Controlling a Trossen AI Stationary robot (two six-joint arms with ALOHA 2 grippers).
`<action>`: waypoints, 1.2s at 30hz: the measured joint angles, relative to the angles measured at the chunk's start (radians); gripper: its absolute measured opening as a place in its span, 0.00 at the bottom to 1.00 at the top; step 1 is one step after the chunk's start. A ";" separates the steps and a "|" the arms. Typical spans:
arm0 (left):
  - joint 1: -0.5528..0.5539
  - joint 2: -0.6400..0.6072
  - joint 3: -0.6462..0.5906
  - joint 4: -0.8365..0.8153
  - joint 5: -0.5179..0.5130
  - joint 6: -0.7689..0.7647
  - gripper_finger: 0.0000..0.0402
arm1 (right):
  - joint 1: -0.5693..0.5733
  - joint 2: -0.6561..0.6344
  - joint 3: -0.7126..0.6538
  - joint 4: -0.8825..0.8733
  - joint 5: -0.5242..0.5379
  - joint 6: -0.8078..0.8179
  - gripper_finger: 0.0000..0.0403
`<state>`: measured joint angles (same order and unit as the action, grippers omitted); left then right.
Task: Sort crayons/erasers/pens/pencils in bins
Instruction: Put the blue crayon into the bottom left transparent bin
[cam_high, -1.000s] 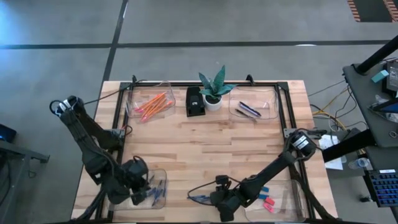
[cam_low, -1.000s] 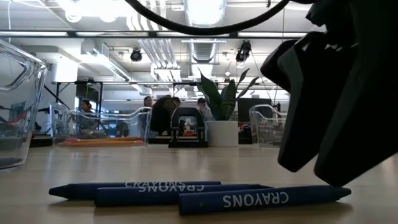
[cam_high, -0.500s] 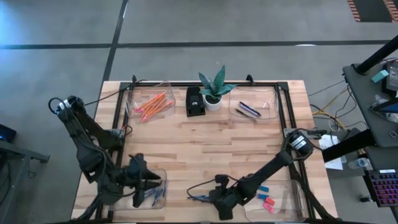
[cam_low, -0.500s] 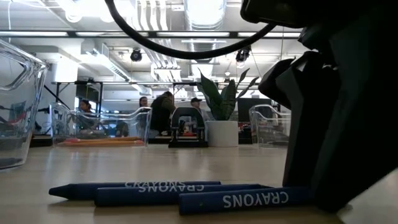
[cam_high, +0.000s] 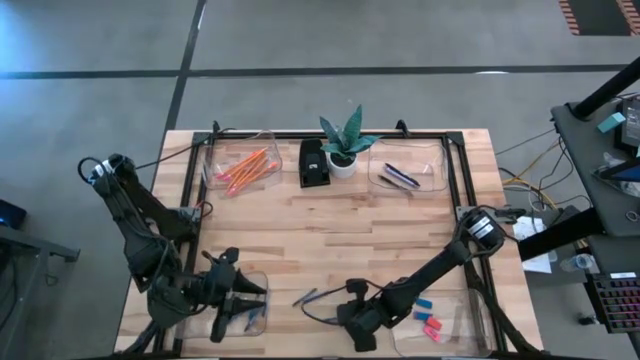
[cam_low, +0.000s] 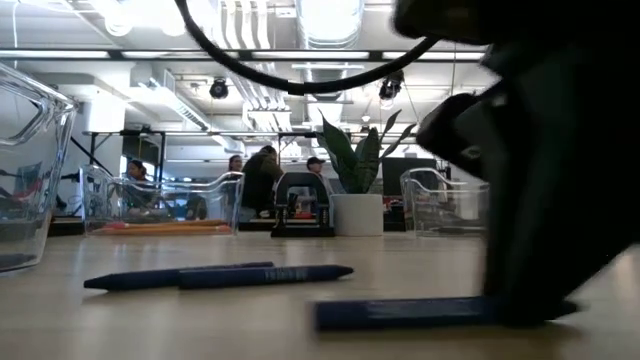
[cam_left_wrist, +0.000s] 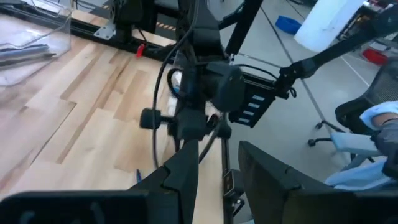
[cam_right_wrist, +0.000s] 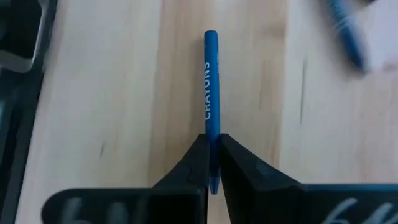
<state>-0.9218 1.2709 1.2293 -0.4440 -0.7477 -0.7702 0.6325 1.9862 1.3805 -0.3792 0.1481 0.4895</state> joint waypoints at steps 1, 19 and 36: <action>0.002 0.001 -0.005 0.000 0.000 0.000 0.25 | 0.002 -0.011 -0.002 -0.012 -0.009 -0.009 0.04; 0.160 0.097 -0.190 0.029 -0.045 0.043 0.25 | -0.006 -0.320 -0.003 -0.018 0.375 -0.310 0.03; 0.285 0.148 -0.203 0.395 -0.051 0.536 0.52 | -0.138 -0.396 0.008 -0.006 0.409 -0.533 0.03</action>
<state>-0.6364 1.4185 1.0267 -0.0489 -0.7991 -0.2340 0.4941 1.5906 1.3884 -0.3854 0.5575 -0.0437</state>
